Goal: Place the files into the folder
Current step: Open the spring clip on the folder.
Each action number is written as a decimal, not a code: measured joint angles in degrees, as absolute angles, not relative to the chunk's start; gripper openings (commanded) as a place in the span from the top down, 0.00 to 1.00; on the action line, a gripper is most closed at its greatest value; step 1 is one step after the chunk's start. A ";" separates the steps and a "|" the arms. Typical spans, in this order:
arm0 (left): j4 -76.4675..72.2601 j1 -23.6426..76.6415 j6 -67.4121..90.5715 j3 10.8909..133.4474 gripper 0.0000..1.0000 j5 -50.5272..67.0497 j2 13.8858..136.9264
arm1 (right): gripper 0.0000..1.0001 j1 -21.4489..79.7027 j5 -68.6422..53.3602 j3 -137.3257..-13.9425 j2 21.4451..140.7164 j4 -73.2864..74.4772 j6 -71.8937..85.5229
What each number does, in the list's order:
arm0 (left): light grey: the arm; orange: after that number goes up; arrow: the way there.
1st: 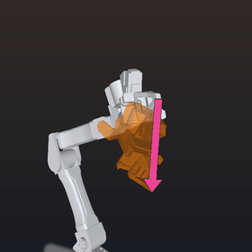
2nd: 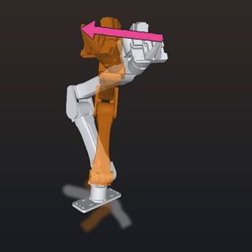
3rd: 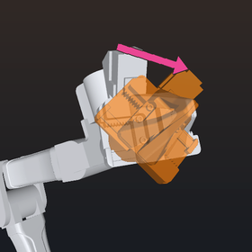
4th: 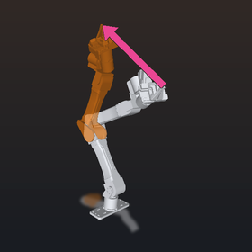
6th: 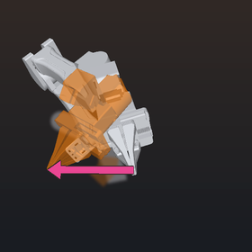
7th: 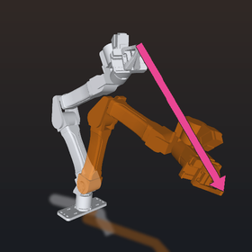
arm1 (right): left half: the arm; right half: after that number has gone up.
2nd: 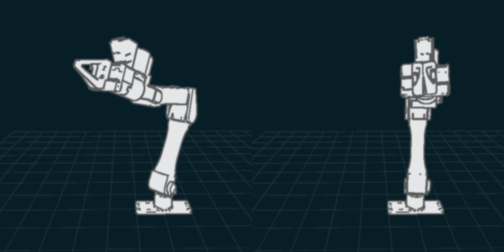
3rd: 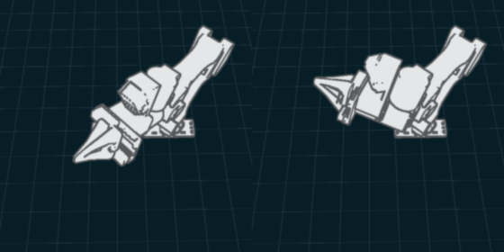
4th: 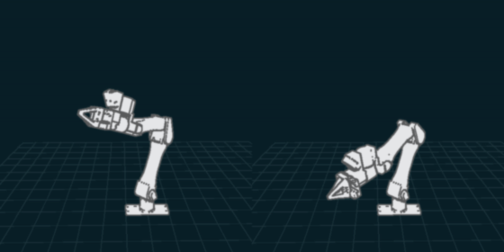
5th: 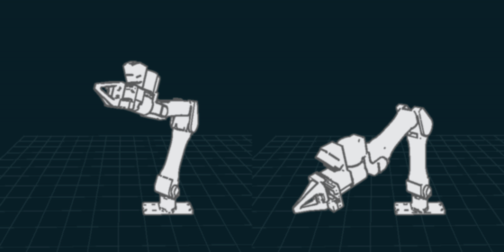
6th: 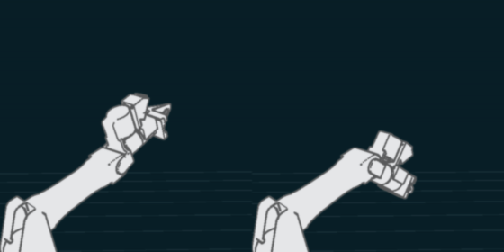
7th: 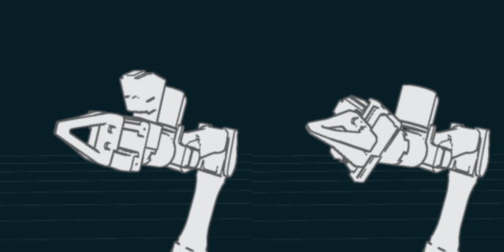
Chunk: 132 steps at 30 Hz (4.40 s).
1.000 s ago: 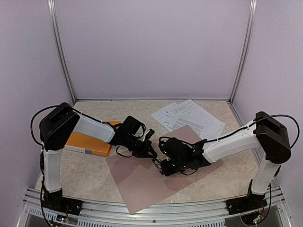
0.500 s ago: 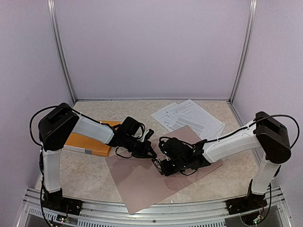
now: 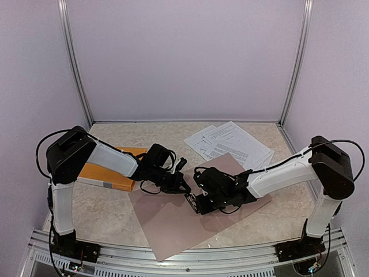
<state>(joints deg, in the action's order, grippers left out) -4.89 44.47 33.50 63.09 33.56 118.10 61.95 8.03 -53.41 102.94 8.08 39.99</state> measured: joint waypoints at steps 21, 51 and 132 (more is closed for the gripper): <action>5.32 45.12 32.60 73.93 1.00 34.04 122.02 | 0.96 61.52 10.52 -52.73 101.75 9.43 41.67; 1.67 45.45 30.76 78.19 1.00 35.97 127.11 | 0.97 57.06 9.28 -48.84 98.78 8.14 38.19; 8.56 46.17 27.81 76.07 1.00 31.86 121.25 | 0.97 56.97 6.22 -48.69 99.48 5.80 37.34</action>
<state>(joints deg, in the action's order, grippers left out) 8.56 46.17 27.81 76.07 31.86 121.25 56.97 6.22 -48.69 99.48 5.80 37.34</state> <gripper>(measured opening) 0.006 0.090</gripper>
